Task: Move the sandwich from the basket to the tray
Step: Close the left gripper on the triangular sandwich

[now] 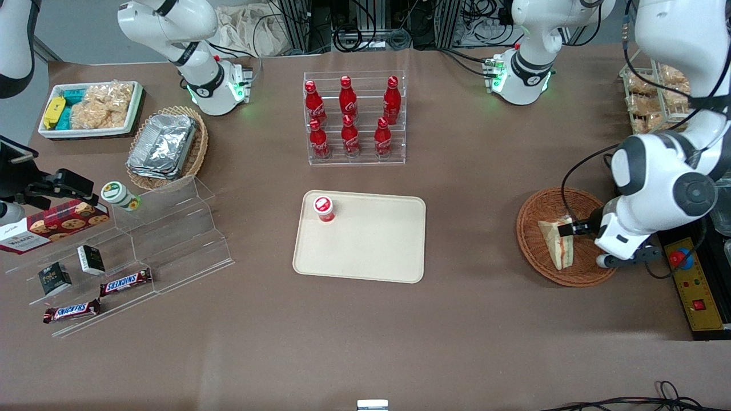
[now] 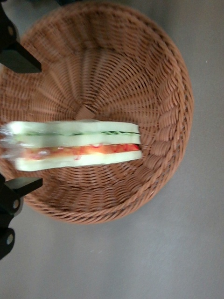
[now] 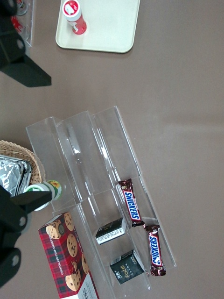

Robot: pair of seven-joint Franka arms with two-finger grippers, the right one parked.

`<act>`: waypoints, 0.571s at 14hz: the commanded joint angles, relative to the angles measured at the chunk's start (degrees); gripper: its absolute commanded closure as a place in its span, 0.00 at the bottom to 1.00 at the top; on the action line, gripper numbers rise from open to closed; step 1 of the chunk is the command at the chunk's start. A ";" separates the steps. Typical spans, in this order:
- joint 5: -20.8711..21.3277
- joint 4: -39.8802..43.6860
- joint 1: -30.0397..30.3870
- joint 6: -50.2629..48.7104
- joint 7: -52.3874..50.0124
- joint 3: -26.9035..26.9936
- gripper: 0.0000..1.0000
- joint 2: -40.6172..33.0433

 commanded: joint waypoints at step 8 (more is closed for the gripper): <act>0.12 -1.82 -1.43 6.83 -3.64 -0.10 0.52 4.39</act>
